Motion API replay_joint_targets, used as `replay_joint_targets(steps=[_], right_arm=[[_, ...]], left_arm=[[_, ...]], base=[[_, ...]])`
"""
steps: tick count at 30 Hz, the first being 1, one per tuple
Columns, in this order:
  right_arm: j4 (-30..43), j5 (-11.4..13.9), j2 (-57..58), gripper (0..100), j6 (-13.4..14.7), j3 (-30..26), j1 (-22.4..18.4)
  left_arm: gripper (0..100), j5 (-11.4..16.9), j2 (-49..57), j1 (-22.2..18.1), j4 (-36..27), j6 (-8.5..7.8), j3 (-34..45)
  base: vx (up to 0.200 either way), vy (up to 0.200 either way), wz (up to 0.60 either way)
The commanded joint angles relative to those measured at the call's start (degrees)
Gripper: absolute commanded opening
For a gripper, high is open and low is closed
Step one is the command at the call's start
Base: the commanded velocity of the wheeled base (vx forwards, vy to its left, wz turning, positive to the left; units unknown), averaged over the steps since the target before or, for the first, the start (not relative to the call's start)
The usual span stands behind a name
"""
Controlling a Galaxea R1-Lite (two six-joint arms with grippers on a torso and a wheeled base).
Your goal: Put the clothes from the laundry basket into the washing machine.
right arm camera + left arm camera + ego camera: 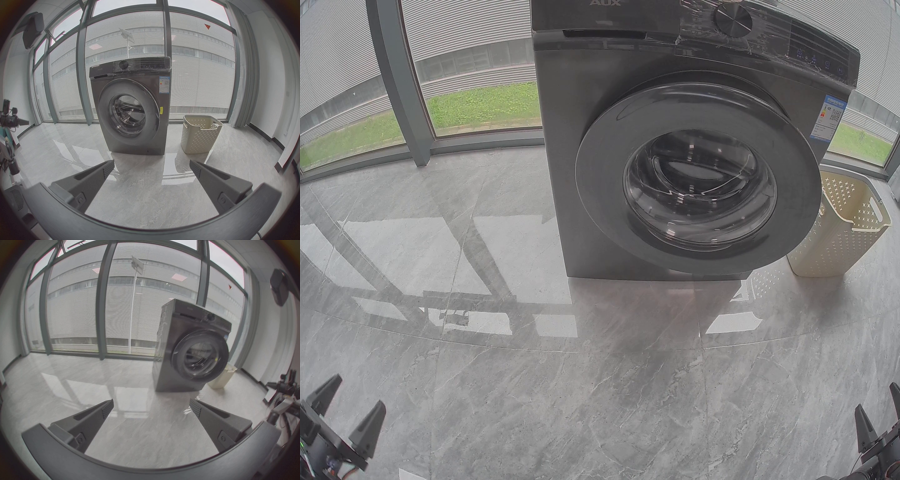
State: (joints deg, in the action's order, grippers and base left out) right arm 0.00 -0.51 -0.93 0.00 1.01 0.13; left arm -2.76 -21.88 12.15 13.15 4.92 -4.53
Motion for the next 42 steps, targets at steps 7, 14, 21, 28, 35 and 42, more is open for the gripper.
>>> replay_joint_targets(steps=[7, 14, 21, 28, 35, 42], right_arm=[[0.0, 0.0, 0.9, 100, 0.0, -1.0, 0.0], [0.0, -0.1, 0.9, 100, 0.1, -1.0, 0.0], [0.0, -0.1, 0.9, 100, 0.1, -1.0, 0.0], [0.0, -0.6, 0.9, 100, 0.7, -1.0, 0.0], [-0.4, -0.7, 0.9, 100, 1.5, -1.0, 0.0], [-3.3, 2.2, -7.1, 100, 3.3, 13.1, 0.7]], left_arm=[[100, 2.2, 21.6, -12.2, -12.9, -4.40, 4.5], [100, 1.7, 21.6, -12.2, -12.9, -3.52, 4.5], [100, 1.8, 21.6, -12.2, -12.9, -3.69, 4.5], [100, 1.8, 21.6, -12.2, -12.9, -3.52, 4.5], [100, 1.8, 21.6, -12.2, -12.9, -3.61, 4.5], [100, 2.1, 21.7, -12.2, -12.9, -4.13, 4.5]], base=[[0.000, 0.000, 0.00], [0.000, -0.057, 0.00], [0.000, -0.200, 0.00], [0.000, -0.200, 0.00], [0.000, -0.200, 0.00], [0.000, -0.200, 0.00]])
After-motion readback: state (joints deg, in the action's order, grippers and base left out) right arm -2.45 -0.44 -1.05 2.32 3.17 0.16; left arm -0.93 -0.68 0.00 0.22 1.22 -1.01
